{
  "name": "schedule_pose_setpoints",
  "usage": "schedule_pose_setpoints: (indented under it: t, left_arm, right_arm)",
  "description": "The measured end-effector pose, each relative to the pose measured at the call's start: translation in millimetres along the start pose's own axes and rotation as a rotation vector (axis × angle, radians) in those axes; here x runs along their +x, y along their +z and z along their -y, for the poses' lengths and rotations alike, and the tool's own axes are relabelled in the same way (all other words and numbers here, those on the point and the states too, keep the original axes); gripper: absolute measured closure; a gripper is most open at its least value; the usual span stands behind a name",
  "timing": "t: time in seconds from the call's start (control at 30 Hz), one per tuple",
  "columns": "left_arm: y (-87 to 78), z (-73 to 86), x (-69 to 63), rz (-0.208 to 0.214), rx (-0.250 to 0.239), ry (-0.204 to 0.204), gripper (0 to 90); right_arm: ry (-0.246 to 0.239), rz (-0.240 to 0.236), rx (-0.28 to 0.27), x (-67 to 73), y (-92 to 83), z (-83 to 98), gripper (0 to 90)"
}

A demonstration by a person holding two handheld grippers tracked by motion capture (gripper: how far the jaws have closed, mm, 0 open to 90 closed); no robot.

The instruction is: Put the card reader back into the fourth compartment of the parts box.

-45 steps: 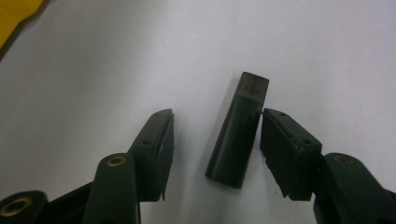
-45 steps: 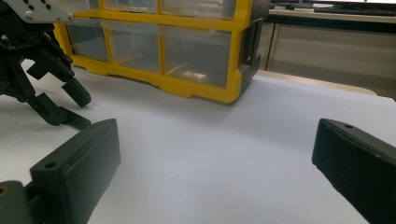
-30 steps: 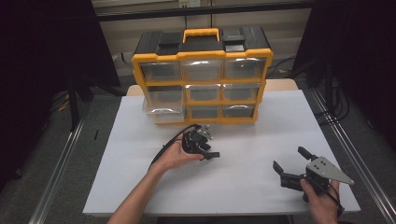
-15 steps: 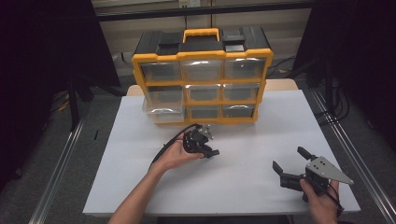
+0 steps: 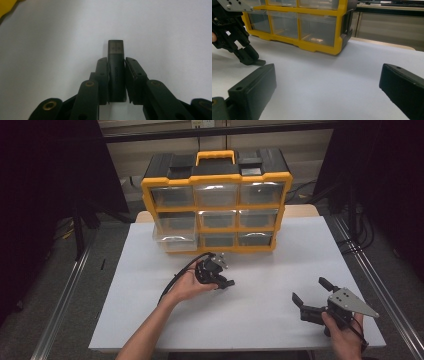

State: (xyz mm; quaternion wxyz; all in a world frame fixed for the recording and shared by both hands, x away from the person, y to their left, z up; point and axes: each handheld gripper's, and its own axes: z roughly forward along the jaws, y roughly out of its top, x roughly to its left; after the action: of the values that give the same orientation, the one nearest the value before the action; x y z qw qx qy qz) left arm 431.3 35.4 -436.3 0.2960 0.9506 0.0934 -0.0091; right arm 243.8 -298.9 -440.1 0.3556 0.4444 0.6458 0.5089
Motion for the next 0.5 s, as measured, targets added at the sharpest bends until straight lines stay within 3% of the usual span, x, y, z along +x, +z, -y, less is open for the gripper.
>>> schedule_pose_setpoints:
  t: [0.17,0.5]
  left_arm:
    - [-4.1,1.0,1.5,-0.009,-0.033,-0.022,73.6]
    - [-13.8,-0.6,-2.7,-0.025,-0.057,-0.015,73.6]
  right_arm:
    - [-0.001,0.000,-0.003,-0.2,-0.3,-0.1,1.0]
    - [0.000,-0.001,-0.002,-0.2,-0.7,-0.2,1.0]
